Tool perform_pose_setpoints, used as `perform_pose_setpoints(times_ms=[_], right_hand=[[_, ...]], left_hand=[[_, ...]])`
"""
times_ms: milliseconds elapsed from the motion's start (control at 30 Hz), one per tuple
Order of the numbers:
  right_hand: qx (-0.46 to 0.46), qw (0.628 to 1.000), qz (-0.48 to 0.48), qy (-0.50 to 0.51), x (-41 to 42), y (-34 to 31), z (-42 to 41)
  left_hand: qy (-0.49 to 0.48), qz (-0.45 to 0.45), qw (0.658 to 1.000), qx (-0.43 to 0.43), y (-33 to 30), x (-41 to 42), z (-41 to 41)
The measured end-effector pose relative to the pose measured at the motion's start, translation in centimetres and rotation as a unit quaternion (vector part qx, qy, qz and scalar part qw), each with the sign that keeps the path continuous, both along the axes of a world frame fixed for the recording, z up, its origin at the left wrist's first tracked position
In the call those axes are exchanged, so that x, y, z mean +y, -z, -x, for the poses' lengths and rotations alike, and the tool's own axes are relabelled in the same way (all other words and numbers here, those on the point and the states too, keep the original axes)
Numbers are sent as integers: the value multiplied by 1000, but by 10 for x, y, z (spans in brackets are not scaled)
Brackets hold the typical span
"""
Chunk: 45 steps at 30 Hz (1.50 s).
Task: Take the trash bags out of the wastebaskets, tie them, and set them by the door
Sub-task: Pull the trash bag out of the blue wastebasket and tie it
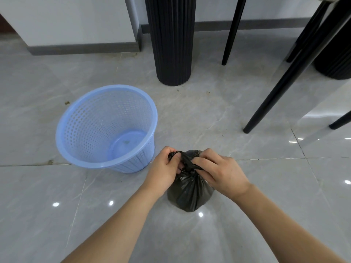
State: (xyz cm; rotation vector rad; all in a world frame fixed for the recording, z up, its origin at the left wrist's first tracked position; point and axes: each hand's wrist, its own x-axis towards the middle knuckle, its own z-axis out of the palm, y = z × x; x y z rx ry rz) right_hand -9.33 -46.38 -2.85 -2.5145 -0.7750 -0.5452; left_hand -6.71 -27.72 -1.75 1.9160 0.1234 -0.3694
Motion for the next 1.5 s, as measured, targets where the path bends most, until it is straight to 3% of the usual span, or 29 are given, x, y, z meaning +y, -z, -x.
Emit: perform_pose_setpoints(times_ms=[67, 133, 233, 367, 567, 667, 700, 733, 867, 1067, 1167, 1500], right_hand=[[41, 999, -25, 22, 0, 0, 1], [127, 981, -112, 90, 2, -2, -1], [293, 901, -252, 198, 4, -9, -8], [481, 791, -322, 198, 2, -17, -10], [517, 707, -453, 166, 3, -23, -12], [525, 611, -574, 146, 1, -27, -15], [523, 597, -592, 142, 0, -27, -16], [518, 599, -593, 144, 0, -27, -17], [494, 667, -530, 174, 3, -26, -13], [489, 725, -422, 239, 0, -15, -11], [463, 772, -343, 267, 3, -17, -12], [521, 729, -331, 295, 5, -27, -15]], left_hand=[[-22, 25, 999, 15, 2, -4, 3], [-43, 47, 998, 28, 3, -4, 9], [8, 32, 999, 34, 7, 1, 23], [82, -74, 994, -19, 20, 3, 31], [124, -226, 958, -127, 19, -4, 26], [117, -248, 951, -145, 17, -3, 23], [108, -237, 955, -140, 17, -2, 23], [100, -222, 961, -133, 16, -1, 23], [73, -181, 976, -100, 17, -1, 25], [63, -172, 982, -52, 18, 0, 25], [69, -169, 982, -41, 19, 1, 23], [80, -161, 984, 8, 20, 1, 21]])
